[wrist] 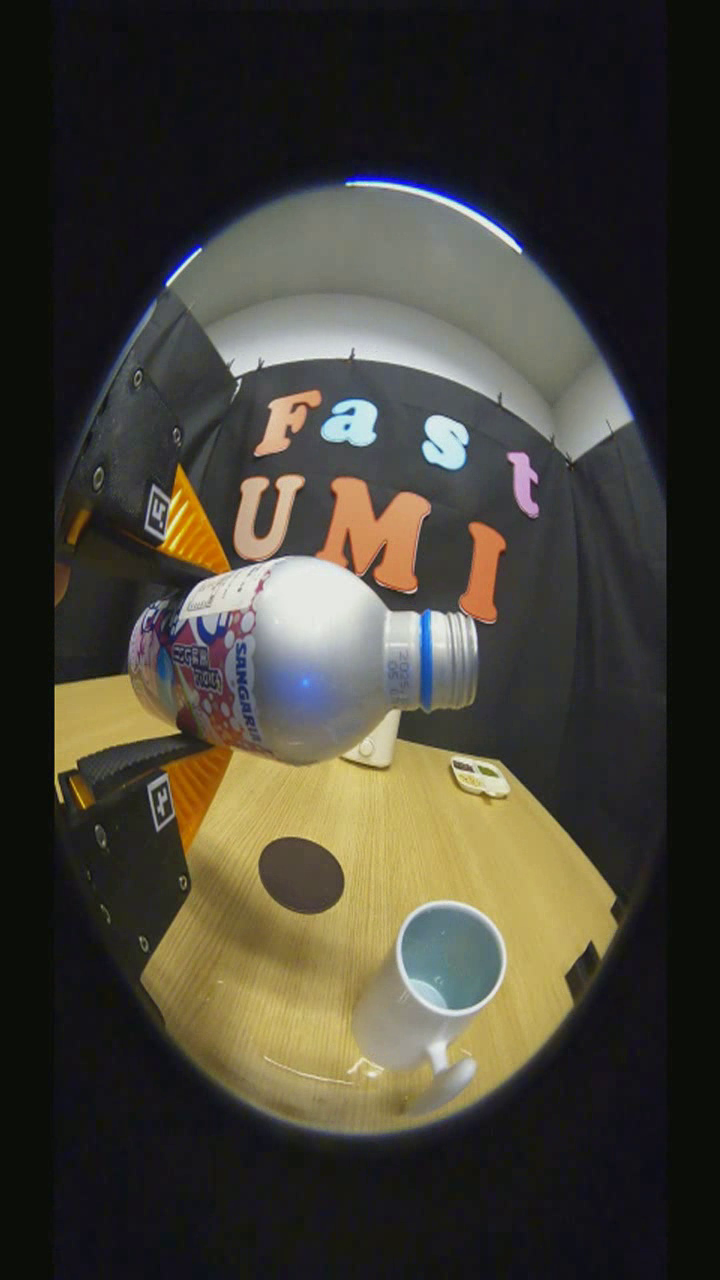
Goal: Take the bottle from table, then pour the juice into the cup, finally place the bottle on the coaster
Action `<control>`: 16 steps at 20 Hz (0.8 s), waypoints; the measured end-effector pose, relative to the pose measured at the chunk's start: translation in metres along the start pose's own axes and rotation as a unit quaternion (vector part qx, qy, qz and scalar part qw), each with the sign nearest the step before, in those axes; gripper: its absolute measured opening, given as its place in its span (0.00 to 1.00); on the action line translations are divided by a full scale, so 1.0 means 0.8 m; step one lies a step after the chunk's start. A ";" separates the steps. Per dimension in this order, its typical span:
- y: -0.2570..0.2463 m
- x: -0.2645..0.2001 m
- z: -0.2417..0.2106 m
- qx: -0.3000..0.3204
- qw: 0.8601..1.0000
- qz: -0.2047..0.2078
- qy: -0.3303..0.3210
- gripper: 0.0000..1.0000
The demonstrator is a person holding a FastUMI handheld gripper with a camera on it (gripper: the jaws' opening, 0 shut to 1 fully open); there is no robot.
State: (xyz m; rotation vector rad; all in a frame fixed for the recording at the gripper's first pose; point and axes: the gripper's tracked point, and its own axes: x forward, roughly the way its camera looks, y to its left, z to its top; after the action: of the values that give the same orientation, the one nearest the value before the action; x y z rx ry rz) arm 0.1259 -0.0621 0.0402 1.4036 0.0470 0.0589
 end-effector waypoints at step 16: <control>0.007 0.006 0.025 0.165 0.986 -0.001 -0.032 0.69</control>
State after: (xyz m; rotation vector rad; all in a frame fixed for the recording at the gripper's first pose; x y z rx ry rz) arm 0.1323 -0.0803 0.0489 1.7361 0.0059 0.0042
